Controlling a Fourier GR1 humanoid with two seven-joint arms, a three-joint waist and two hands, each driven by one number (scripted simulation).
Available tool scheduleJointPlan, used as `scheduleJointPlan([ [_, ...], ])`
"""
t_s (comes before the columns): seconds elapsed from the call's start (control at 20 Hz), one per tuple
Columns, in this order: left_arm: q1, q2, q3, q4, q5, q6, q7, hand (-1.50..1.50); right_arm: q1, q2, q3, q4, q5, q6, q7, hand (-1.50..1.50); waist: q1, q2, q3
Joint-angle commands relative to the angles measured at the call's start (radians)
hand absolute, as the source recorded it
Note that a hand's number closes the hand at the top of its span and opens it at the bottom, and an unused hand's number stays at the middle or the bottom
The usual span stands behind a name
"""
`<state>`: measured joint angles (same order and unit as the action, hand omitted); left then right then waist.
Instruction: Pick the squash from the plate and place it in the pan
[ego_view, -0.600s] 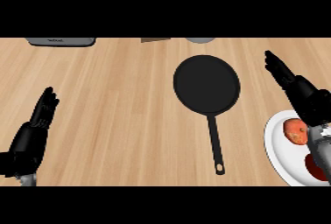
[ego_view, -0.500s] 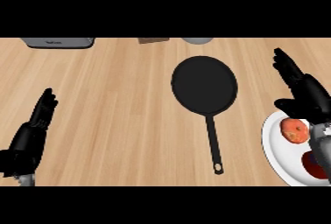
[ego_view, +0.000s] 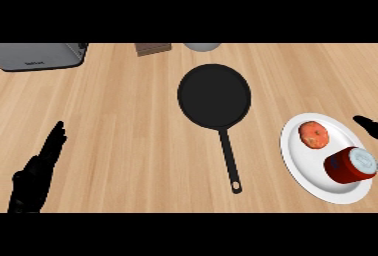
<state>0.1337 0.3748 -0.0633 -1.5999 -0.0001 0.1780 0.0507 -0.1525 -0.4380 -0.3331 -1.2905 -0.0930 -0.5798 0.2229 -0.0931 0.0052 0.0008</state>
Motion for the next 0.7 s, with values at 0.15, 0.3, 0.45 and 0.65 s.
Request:
scheduleJointPlan([
  [0.15, -0.029, 0.001, -0.035, 0.018, -0.018, -0.029, 0.049, 0.0, 0.276, -0.031, 0.081, -0.089, 0.199, -0.159, 0.288, -1.5, 0.051, -0.008, -0.007],
  [0.3, -0.026, -0.032, -0.077, -0.026, -0.053, 0.0, 0.091, 0.0, 0.397, -0.074, 0.141, -0.246, 0.254, -0.105, 0.414, -1.5, 0.061, -0.011, -0.006],
  [0.45, -0.036, -0.017, -0.046, 0.017, -0.026, -0.036, 0.041, 0.0, 0.389, -0.167, 0.169, -0.324, 0.237, 0.038, 0.587, -1.5, 0.077, -0.008, -0.005],
  [0.65, -0.091, -0.014, -0.046, 0.006, -0.04, -0.046, 0.108, 0.0, 0.272, -0.242, 0.161, -0.348, 0.174, 0.176, 0.671, -1.5, 0.096, -0.005, -0.002],
])
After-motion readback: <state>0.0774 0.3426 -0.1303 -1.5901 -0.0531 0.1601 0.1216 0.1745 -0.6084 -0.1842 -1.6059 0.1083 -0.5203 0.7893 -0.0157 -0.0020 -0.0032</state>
